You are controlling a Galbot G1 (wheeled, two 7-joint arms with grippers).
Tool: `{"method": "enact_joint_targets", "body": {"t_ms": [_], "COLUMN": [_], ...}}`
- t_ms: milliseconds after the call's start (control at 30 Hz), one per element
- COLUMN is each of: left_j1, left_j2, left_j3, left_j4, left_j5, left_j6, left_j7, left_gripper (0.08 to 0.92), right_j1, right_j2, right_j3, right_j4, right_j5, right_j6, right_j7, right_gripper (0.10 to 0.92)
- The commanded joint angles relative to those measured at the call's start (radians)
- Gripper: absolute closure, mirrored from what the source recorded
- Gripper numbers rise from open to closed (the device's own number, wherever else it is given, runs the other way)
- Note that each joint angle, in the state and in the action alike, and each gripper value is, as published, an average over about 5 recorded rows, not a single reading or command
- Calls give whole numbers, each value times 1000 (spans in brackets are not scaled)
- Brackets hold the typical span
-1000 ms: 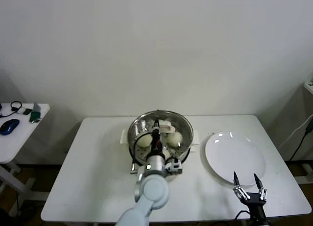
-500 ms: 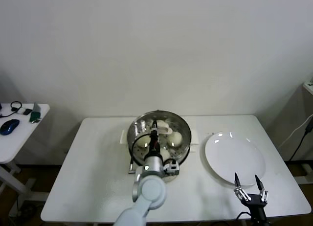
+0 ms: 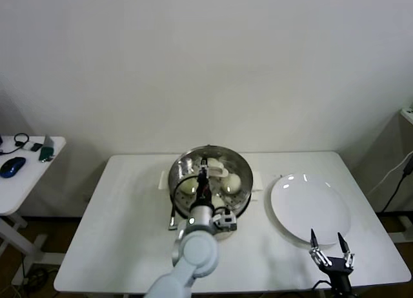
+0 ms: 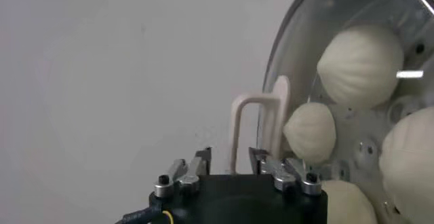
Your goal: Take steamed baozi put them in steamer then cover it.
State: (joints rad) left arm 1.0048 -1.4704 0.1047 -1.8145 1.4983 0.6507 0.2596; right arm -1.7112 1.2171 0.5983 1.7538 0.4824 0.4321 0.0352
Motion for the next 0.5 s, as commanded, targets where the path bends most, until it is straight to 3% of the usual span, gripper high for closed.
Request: {"method": "enact_joint_targets", "body": {"t_ms": [33,167,267,500], "left_j1": [8,50,102,263], "left_j2": [75,112,151,219], "left_j3": [15,16,-13,-232], "left_j4": [-135,-209,-276,-381], "left_j5": [-157,-228,-352,-954], "left_j6": [25,18,-28,-353], "left_j7": [20,-4,-84,-318], "left_gripper": [535,414,327,184], "right_j1": [-5,-1,6,14], "right_j2": [-20,-32,-32,-47], "right_j3": [-7,-10,-9,-18], "right_j4": [10,22,27,27], "right_j5": [3,13,11,-9], "right_j6": [-25,-39,-44,-55], "right_j7": [40,52,53,58], "right_gripper": [203,203,203,203]}}
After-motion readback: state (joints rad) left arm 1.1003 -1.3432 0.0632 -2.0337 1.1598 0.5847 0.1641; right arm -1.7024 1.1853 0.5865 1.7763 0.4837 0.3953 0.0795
